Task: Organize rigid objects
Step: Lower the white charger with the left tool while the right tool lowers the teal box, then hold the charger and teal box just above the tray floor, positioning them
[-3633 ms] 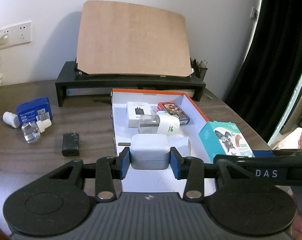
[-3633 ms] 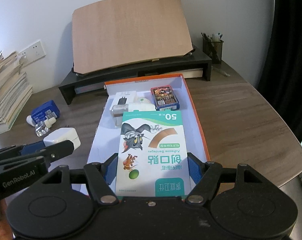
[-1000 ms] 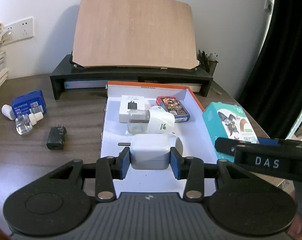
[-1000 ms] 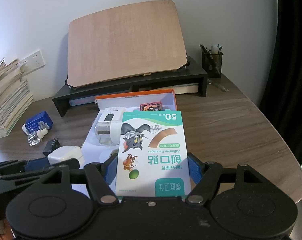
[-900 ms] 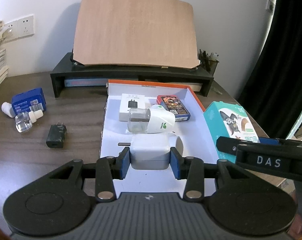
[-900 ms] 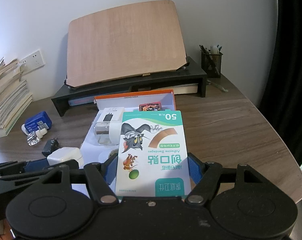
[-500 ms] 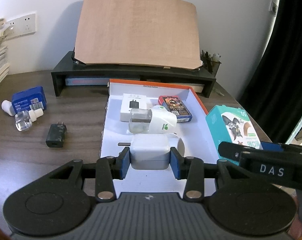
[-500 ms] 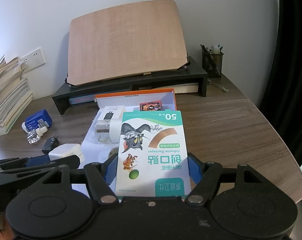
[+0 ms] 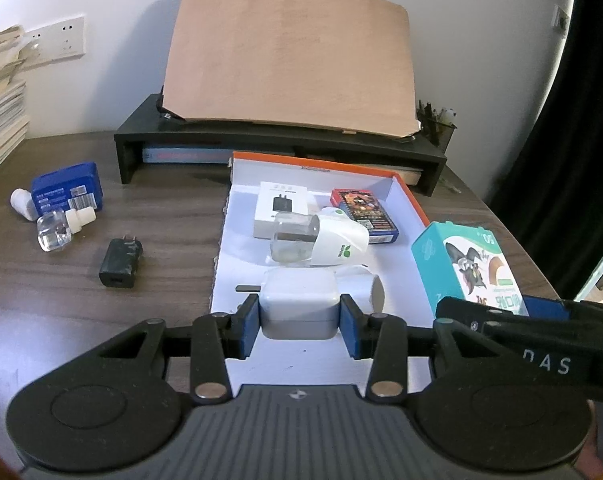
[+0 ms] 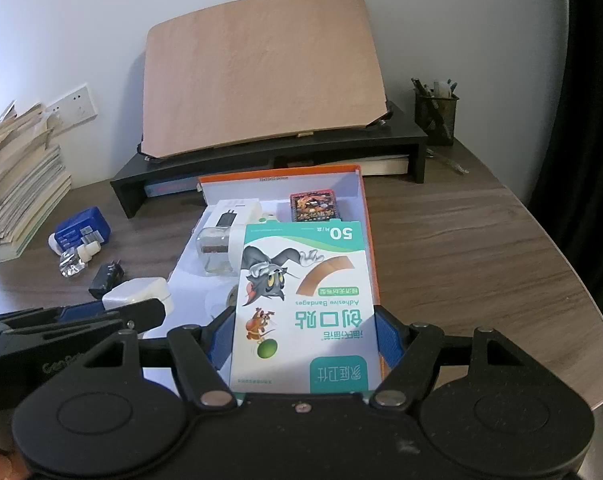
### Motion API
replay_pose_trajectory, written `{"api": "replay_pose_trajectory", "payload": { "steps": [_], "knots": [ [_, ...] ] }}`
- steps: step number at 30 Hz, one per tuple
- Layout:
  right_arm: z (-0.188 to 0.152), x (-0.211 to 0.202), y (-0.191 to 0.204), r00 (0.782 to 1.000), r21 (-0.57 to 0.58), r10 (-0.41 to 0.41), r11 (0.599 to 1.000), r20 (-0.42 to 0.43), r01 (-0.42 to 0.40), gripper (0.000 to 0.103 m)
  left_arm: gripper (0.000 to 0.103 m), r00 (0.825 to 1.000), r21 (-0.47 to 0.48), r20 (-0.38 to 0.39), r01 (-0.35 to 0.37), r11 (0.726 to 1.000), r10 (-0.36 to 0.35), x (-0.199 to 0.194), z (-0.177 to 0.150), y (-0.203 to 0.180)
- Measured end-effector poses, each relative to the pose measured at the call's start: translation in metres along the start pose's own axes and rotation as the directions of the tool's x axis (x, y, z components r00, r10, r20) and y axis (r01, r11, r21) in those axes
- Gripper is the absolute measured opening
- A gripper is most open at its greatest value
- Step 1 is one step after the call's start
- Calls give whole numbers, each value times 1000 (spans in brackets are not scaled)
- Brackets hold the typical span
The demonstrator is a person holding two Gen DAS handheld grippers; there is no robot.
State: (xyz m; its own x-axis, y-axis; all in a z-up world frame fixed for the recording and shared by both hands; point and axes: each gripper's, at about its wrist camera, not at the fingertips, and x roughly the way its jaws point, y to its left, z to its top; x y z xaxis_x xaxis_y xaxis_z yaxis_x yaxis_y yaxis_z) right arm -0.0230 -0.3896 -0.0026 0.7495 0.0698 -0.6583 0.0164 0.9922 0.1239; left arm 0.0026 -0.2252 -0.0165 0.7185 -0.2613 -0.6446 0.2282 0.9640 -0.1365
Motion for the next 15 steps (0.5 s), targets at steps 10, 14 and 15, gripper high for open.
{"api": "replay_pose_trajectory", "payload": {
  "steps": [10,14,15],
  "knots": [
    [1,8,2,1000,-3,3,1000,-22,-3,84,42,1000,-10,-13,-1,1000,1,5,0,4],
    [2,11,2,1000,-2,1,1000,-28,-1,84,42,1000,-11,-15,-1,1000,1,7,1,4],
    [2,11,1,1000,-2,1,1000,-29,-1,84,42,1000,-11,-17,0,1000,0,8,1,4]
  ]
}}
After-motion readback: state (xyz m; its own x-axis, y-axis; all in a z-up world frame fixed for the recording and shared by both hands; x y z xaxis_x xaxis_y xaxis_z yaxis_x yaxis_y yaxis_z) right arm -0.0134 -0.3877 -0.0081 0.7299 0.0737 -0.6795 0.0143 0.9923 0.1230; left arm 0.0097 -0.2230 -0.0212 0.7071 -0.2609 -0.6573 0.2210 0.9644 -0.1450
